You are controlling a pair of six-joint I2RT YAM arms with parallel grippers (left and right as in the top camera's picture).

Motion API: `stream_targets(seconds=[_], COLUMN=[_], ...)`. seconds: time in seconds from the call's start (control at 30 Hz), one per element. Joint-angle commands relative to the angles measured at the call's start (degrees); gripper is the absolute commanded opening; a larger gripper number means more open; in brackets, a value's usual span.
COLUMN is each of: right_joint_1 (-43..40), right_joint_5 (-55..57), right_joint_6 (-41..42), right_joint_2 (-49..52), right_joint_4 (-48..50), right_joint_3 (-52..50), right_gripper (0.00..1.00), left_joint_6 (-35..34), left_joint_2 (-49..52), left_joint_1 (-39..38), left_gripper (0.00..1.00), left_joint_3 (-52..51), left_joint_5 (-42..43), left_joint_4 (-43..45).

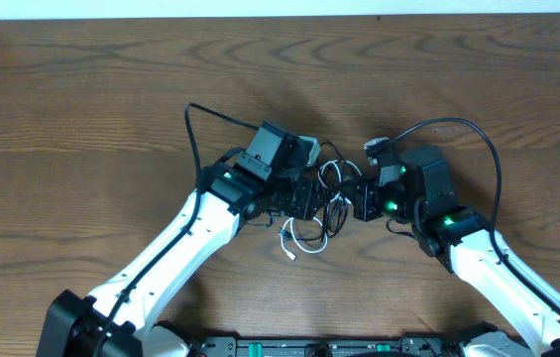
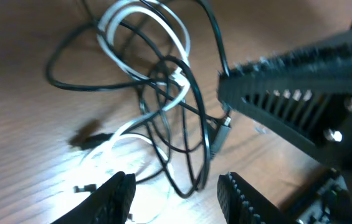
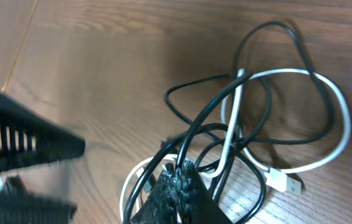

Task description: Untangle cables

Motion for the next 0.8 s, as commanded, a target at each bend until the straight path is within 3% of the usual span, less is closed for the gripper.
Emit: stream_targets(seconds=[0.0,0.53,0.63,0.77], right_joint_1=[0.07,0.07,0.07,0.07], right_joint_5=[3.89,3.76,3.8,3.8], right_joint_6=[3.5,4.68,4.68,4.68], right_joint_2=[0.04,0.04,0.04,0.04], right_joint_4=[0.28,2.03,2.03,2.03], right_joint_3=[0.17,0.17,0.17,0.17], right_gripper=[0.01,0.01,0.01,0.01], left_joint_6=[2.05,2.01,1.99,2.01], left_joint_2=[1.75,10.99,12.74,13.44], left_joint_1=[-0.68,-8.07,-8.46,-8.44], left_gripper=[0.48,0.47,0.39,0.13], left_joint_3=[0.35,0.15,0.15,0.15], left_joint_5=[6.47,4.44,3.45,3.08], left_joint_4=[0.55,8.07,8.09,8.07])
